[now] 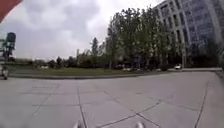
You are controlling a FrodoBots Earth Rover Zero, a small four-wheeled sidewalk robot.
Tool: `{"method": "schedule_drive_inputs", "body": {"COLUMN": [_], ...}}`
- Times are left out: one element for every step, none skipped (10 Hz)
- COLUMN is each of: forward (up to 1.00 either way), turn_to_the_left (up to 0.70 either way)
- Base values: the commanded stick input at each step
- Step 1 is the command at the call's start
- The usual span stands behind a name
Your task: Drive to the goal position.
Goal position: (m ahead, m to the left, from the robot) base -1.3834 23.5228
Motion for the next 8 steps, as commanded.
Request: {"method": "schedule_drive_inputs", "body": {"forward": [0.0,0.0,0.0,0.0,0.0,0.0,0.0,0.0], "turn_to_the_left": [0.45,0.45,0.45,0.45,0.45,0.45,0.45,0.45]}}
